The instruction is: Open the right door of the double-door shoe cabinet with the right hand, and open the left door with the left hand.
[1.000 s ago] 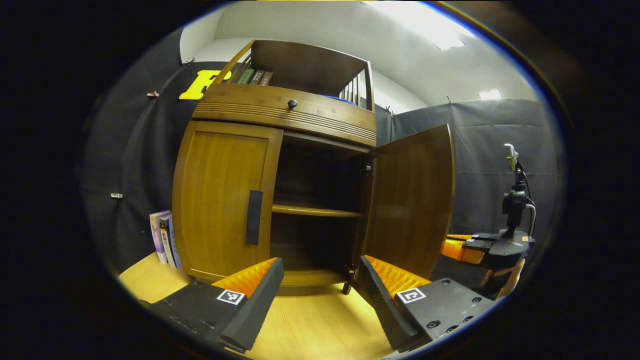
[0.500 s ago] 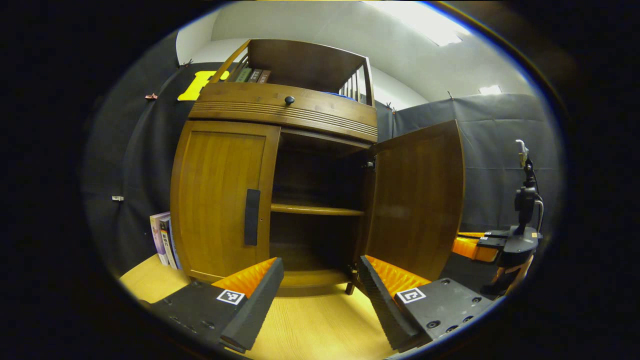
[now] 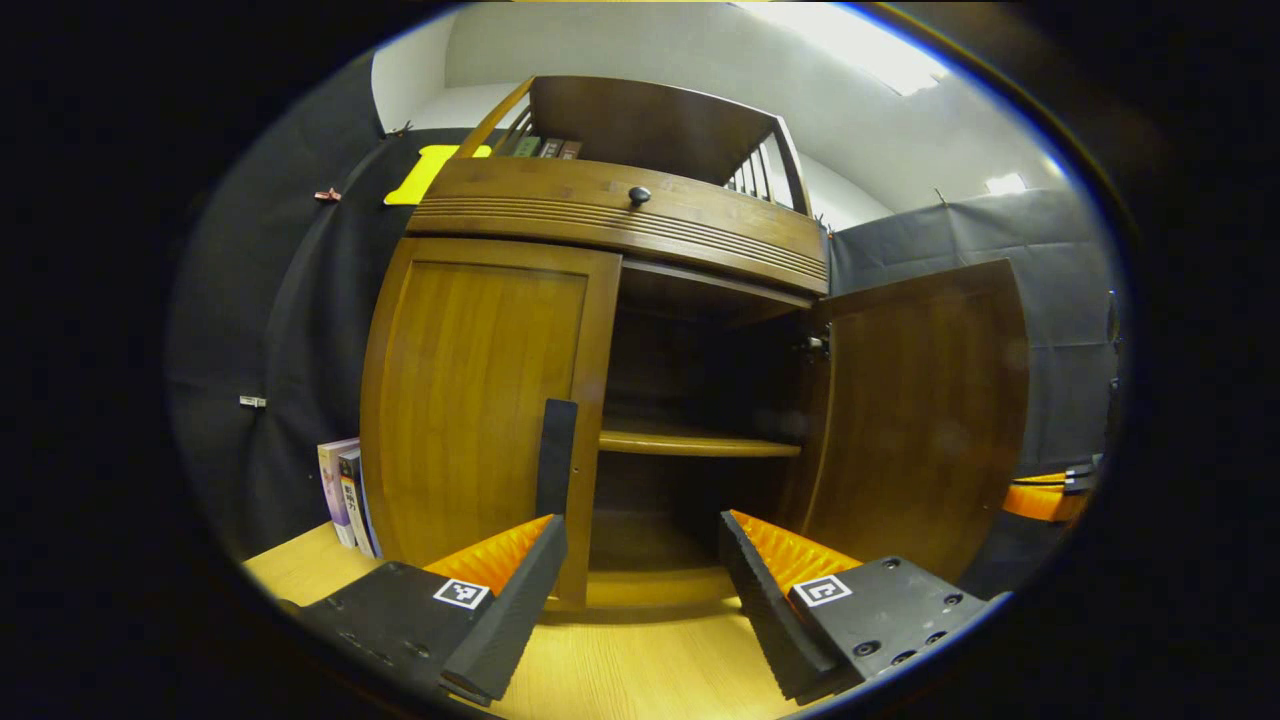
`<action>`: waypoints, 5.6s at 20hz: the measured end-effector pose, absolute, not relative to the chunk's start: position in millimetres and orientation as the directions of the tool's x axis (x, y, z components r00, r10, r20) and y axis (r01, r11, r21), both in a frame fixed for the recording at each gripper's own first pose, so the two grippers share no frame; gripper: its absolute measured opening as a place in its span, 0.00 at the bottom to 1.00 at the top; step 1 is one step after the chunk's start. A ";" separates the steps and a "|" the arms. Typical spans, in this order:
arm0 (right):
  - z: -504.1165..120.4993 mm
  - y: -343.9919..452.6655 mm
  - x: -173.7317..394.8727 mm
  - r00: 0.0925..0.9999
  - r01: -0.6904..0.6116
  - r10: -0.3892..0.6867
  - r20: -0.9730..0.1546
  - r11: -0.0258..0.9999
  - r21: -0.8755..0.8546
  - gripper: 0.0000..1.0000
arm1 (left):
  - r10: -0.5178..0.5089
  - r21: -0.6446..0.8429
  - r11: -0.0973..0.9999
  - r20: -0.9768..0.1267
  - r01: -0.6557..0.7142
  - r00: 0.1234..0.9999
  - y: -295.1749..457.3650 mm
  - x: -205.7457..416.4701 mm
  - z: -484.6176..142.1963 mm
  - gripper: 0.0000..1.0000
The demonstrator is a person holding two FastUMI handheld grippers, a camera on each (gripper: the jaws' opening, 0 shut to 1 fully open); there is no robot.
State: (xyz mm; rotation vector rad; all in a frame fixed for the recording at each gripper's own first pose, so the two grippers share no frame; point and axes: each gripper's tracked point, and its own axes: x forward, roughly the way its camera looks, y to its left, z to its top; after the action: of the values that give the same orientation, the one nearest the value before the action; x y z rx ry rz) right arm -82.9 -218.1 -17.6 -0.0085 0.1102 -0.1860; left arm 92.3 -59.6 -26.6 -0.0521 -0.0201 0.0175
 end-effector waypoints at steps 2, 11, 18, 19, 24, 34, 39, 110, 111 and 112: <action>-16.1 -204.9 -91.7 0.982 0.157 -0.156 -0.103 0.988 -0.003 0.20 | 0.048 -0.039 0.998 0.048 -0.046 0.998 -43.4 112.3 -23.8 0.93; -6.6 -181.5 -104.5 0.990 0.133 -0.135 -0.044 0.990 -0.039 0.97 | 0.107 -0.006 0.994 0.047 -0.106 0.993 0.7 200.0 -49.3 0.82; -9.4 -195.0 -100.0 0.989 0.144 -0.144 -0.041 0.990 0.002 0.97 | 0.136 0.032 0.990 0.076 -0.139 0.988 14.8 226.9 -51.0 0.69; -9.2 -197.6 -99.2 0.988 0.149 -0.149 -0.040 0.989 0.002 0.97 | 0.136 0.038 0.990 0.074 -0.139 0.988 13.1 230.7 -52.6 0.64; -13.0 -205.1 -98.3 0.987 0.155 -0.154 -0.052 0.988 0.012 0.97 | 0.170 0.064 0.983 0.067 -0.175 0.983 19.1 236.8 -56.3 0.38; -11.5 -200.1 -104.6 0.986 0.157 -0.155 -0.058 0.987 0.019 0.96 | 0.149 0.025 0.988 0.046 -0.150 0.988 18.4 230.7 -56.9 0.31; -10.4 -189.3 -105.4 0.988 0.141 -0.141 -0.058 0.990 -0.001 0.96 | 0.104 -0.002 0.995 0.035 -0.104 0.994 18.4 212.2 -56.3 0.31; -45.2 -17.4 -65.2 0.985 -0.066 0.065 -0.158 0.998 0.004 0.96 | 0.265 0.095 0.958 0.081 -0.272 0.961 208.1 -52.0 -5.0 0.13; -44.1 -16.4 -66.6 0.985 -0.069 0.069 -0.155 0.998 0.005 0.96 | 0.272 0.101 0.955 0.084 -0.279 0.959 207.5 -57.7 -4.3 0.17; -43.1 -15.6 -67.6 0.986 -0.073 0.073 -0.153 0.997 0.007 0.96 | 0.291 0.111 0.948 0.084 -0.300 0.953 211.0 -65.0 -3.7 0.18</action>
State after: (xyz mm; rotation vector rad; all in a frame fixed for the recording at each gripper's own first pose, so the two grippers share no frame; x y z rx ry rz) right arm -67.6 -15.6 -43.1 0.0012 0.1536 0.0737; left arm -65.0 211.0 -3.7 0.1237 -0.0667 0.3010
